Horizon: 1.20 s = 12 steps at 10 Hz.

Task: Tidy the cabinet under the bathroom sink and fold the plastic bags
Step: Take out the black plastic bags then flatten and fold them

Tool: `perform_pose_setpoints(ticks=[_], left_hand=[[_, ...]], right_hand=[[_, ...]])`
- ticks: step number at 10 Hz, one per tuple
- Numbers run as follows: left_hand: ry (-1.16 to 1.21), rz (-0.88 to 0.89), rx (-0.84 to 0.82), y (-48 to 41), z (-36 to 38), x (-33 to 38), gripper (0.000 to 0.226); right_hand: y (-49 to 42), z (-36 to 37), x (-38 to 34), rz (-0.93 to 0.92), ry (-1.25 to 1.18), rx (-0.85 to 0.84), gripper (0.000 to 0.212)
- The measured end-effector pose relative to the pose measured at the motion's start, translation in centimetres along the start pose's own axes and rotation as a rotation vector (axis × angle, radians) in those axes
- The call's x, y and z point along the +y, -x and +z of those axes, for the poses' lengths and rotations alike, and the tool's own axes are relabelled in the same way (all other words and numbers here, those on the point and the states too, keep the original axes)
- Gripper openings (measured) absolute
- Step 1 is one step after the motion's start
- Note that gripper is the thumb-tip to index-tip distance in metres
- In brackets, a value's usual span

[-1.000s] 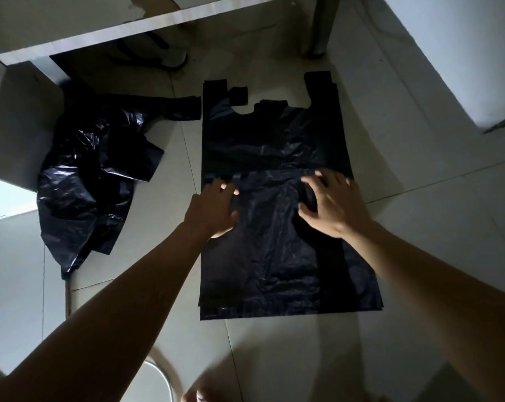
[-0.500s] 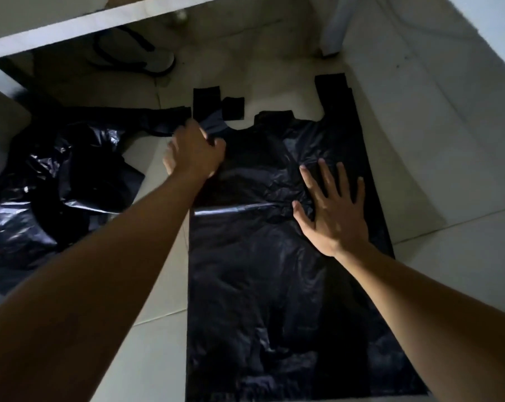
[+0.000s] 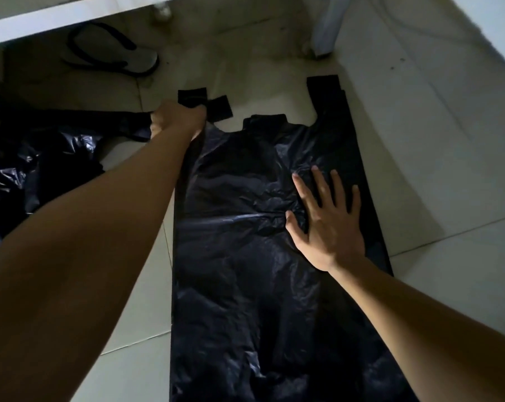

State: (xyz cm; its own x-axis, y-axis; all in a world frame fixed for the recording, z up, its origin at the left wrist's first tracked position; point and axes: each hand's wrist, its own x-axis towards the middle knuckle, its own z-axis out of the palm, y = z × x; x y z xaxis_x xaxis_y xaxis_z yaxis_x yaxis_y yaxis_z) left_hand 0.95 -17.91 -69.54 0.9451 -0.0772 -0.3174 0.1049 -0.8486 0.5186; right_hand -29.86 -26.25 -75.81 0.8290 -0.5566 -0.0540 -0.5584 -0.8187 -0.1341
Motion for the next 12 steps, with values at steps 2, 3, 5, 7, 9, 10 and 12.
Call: perform_pose_setpoints(ticks=[2,3,5,7,9,10,12], left_hand=[[0.468,-0.136,-0.331,-1.4,-0.8,0.6,0.023],[0.54,-0.149,-0.357,-1.5,-1.5,0.6,0.013],[0.682,-0.145,-0.196,-4.0,-2.7,-0.8,0.032],[0.799,-0.032,-0.021,-5.0,-2.9,-1.0,0.061],[0.647,-0.051,0.049,-1.6,-2.0,-0.7,0.031],[0.285,0.011,0.087,-1.3,-0.1,-2.1,0.044],[-0.023,0.132,0.067,-2.1,1.4,-3.5,0.067]], right_hand=[[0.0,-0.1,0.1,0.001,-0.024,0.01,0.072],[0.0,0.0,0.1,0.005,-0.028,-0.004,0.071],[0.0,0.0,0.1,0.005,-0.012,0.013,0.071],[0.1,0.1,0.1,0.005,0.001,0.012,0.071],[0.0,0.0,0.1,0.007,0.007,0.0,0.071],[0.0,0.0,0.0,0.007,0.007,-0.002,0.071],[0.0,0.0,0.0,0.009,0.013,0.002,0.071]])
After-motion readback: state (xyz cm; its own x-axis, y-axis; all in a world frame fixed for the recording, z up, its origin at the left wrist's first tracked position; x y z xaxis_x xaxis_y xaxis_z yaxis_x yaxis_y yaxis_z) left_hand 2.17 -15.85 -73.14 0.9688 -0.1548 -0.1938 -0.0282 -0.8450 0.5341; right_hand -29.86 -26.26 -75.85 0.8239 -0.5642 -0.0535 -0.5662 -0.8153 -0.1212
